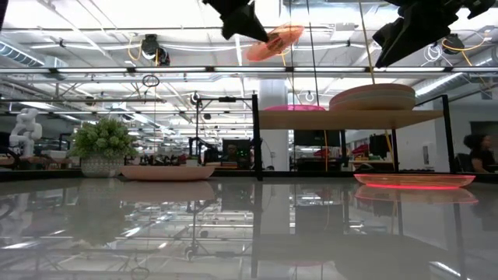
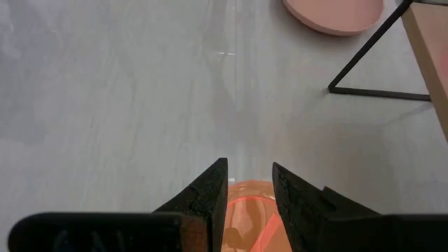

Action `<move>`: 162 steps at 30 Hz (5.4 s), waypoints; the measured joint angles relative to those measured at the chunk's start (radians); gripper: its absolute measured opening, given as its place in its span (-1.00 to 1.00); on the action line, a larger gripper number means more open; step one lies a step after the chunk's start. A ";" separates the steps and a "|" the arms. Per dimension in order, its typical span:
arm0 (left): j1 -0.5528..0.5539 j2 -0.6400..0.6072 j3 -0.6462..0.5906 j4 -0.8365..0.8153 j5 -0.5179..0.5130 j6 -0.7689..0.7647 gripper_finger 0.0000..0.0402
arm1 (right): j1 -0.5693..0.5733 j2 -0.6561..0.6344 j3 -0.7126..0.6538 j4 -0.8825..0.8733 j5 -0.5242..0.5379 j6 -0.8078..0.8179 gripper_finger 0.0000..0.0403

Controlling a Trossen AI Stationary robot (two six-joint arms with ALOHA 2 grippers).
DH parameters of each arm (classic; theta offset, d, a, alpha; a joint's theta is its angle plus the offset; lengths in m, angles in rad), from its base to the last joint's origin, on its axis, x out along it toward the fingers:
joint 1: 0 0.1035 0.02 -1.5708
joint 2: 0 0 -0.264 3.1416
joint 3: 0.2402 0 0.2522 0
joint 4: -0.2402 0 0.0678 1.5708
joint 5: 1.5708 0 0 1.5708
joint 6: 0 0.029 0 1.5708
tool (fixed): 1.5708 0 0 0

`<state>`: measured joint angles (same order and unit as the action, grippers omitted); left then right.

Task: Place and stack plates onto a shelf
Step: Stack the left orange plate on top of the light pink plate on the shelf, then stack the pink plate on top of the other pink plate on the shelf

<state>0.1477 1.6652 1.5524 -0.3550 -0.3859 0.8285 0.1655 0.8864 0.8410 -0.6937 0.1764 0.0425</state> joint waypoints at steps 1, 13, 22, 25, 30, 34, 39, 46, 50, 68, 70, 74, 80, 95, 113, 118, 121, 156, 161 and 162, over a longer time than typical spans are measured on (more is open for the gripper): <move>0.005 0.009 0.000 0.031 0.007 0.010 -1.00 | 0.000 -0.001 0.000 0.000 0.000 0.003 -0.53; 0.061 0.123 0.000 0.152 0.082 -0.001 -1.00 | 0.000 -0.019 0.000 -0.033 0.000 0.025 -0.53; 0.071 0.183 0.000 0.193 0.117 -0.014 -1.00 | 0.000 -0.019 0.000 -0.041 -0.003 0.051 -0.53; 0.081 0.183 0.000 0.191 0.124 -0.027 -1.00 | 0.000 -0.019 0.000 -0.047 -0.025 0.067 -0.53; 0.084 0.181 0.000 0.194 0.134 -0.053 -1.00 | 0.000 -0.019 0.000 -0.051 -0.050 0.077 -0.53; 0.091 0.181 -0.005 0.196 0.178 -0.074 -1.00 | 0.000 -0.019 0.000 -0.052 -0.051 0.081 -0.53; 0.093 0.181 -0.009 0.193 0.186 -0.098 -1.00 | 0.000 -0.019 0.000 -0.052 -0.051 0.081 -0.53; 0.108 0.181 -0.009 0.186 0.198 -0.144 -0.99 | 0.000 -0.019 0.000 -0.057 -0.051 0.081 -0.53; 0.115 0.181 -0.009 0.178 0.206 -0.168 -0.99 | 0.000 -0.019 0.000 -0.068 -0.051 0.101 -0.53; 0.118 0.214 -0.009 0.203 0.230 -0.201 -0.96 | 0.000 -0.018 0.000 -0.080 -0.059 0.107 -0.53; 0.120 0.217 -0.010 0.199 0.229 -0.209 -0.91 | 0.000 -0.019 0.000 -0.083 -0.077 0.108 -0.53; 0.125 0.215 -0.009 0.208 0.228 -0.232 -0.82 | 0.000 -0.019 0.000 -0.083 -0.077 0.108 -0.53; 0.134 0.215 -0.009 0.202 0.227 -0.265 -0.78 | 0.000 -0.019 0.000 -0.084 -0.078 0.107 -0.53; 0.130 0.215 -0.009 0.209 0.227 -0.328 -0.41 | 0.000 -0.019 0.000 -0.086 -0.078 0.107 -0.53; 0.060 0.125 -0.008 0.104 0.140 -0.461 -0.36 | 0.000 -0.019 0.000 -0.104 -0.078 0.110 -0.53; 0.063 0.052 -0.008 -0.103 0.142 -0.547 -0.36 | 0.000 -0.019 -0.008 -0.097 -0.078 0.121 -0.53; 0.071 0.018 -0.008 -0.207 0.143 -0.575 -0.36 | 0.000 -0.019 -0.025 -0.094 -0.077 0.121 -0.53; -0.018 -0.129 -0.752 0.041 0.019 -0.929 -0.36 | 0.000 -0.061 -0.038 -0.067 -0.074 0.096 -0.53; -0.034 -0.129 -0.799 0.053 0.010 -0.918 -0.36 | 0.000 -0.061 -0.038 -0.066 -0.075 0.096 -0.53; -0.038 -0.129 -0.807 0.064 0.009 -0.918 -0.36 | 0.000 -0.061 -0.038 -0.066 -0.075 0.098 -0.53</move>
<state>0.1099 1.5360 0.7455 -0.2905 -0.3774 -0.0896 0.1658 0.8249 0.8033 -0.7596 0.1011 0.1407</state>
